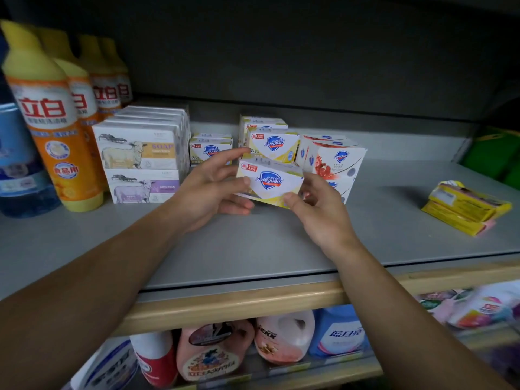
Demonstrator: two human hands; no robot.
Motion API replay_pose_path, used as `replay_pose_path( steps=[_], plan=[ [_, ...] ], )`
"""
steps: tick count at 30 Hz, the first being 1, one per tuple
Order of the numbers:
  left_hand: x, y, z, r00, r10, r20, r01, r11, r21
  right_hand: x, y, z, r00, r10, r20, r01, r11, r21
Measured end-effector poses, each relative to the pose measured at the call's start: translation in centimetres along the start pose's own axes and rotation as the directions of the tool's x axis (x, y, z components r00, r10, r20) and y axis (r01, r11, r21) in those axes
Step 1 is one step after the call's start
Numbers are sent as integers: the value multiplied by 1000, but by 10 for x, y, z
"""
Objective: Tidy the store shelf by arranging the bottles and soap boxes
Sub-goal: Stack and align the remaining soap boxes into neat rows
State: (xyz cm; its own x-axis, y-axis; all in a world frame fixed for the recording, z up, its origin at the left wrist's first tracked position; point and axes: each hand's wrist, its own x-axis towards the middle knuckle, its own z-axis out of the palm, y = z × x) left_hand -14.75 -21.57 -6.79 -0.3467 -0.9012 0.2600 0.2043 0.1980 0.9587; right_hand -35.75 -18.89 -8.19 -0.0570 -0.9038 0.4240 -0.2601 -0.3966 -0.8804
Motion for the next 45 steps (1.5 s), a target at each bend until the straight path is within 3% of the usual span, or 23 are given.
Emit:
replay_pose_path(
  steps=[9,13,15,19,22,26,30,33,38,43,45],
  plan=[
    [0,-4,0,992,111,-64,-107,992,63,-4,-3,1,993,-55,107,54,998,14],
    [-2,-2,1,994,87,-73,-81,994,76,-5,-2,0,992,-97,82,101,994,-44],
    [-5,-1,3,990,86,-114,-63,980,189,-5,-4,0,991,-126,50,129,990,-52],
    [-7,-2,2,964,238,-120,-115,778,617,-3,-1,0,997,-49,68,54,996,-78],
    [-11,2,0,979,197,-49,-97,669,736,-4,2,0,988,42,149,-13,982,-189],
    [-13,7,-2,969,249,3,-130,493,860,-5,2,5,979,49,199,11,957,-291],
    [-14,17,-3,946,320,50,-168,353,920,-1,-5,6,997,-18,70,31,982,-186],
    [-15,37,-7,897,441,18,-157,282,947,11,-18,5,989,-148,1,145,967,-209],
    [-7,90,-18,866,499,-32,-31,118,993,48,-31,19,946,-322,36,299,824,-481],
    [25,127,-35,923,382,-36,46,-18,999,77,-17,41,925,-344,162,336,539,-773],
    [44,128,-38,944,321,-73,93,-47,995,82,-8,47,934,-312,172,318,509,-800]
  ],
)
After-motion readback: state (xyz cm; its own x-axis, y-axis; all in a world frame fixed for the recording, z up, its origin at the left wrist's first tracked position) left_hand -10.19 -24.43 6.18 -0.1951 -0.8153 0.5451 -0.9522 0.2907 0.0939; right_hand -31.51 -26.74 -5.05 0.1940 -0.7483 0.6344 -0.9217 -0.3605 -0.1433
